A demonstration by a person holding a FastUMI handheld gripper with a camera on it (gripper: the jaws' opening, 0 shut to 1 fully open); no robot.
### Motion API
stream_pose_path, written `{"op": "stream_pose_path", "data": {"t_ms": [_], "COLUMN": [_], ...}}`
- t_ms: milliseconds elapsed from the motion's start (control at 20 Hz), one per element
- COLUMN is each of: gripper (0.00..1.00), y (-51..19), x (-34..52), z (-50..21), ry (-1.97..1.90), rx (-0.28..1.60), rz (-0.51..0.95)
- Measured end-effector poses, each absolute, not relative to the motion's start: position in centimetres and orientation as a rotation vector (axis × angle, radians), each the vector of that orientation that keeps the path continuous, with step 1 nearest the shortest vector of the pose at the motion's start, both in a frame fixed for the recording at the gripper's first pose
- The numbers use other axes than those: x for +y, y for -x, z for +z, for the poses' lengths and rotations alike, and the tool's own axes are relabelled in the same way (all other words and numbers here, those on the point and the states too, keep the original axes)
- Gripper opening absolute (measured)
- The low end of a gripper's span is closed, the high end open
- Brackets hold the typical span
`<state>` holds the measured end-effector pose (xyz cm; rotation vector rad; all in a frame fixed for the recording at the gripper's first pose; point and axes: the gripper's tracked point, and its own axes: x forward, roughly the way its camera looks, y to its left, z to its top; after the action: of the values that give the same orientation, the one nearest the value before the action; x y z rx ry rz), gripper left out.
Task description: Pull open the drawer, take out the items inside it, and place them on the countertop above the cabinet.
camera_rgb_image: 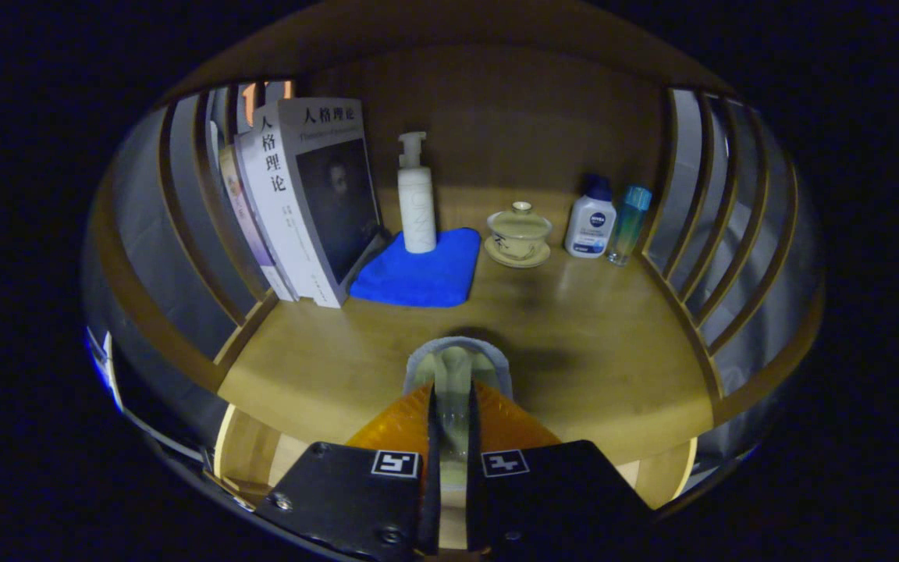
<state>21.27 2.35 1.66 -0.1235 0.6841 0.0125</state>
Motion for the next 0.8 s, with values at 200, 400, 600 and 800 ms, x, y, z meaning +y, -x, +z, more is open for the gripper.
{"op": "stream_pose_path", "data": {"t_ms": [200, 400, 600, 800], "gripper": [0.16, 0.17, 0.26, 0.60], "y": [-21.9, -22.3, -22.9, -22.7], "x": [2.3, 2.3, 2.6, 3.2], "z": [1.6, 1.5, 0.7, 0.8], "ry": [0.131, 0.127, 0.066, 0.043], "rx": [0.677, 0.671, 0.671, 0.647], "rz": [0.011, 0.021, 0.058, 0.097]}}
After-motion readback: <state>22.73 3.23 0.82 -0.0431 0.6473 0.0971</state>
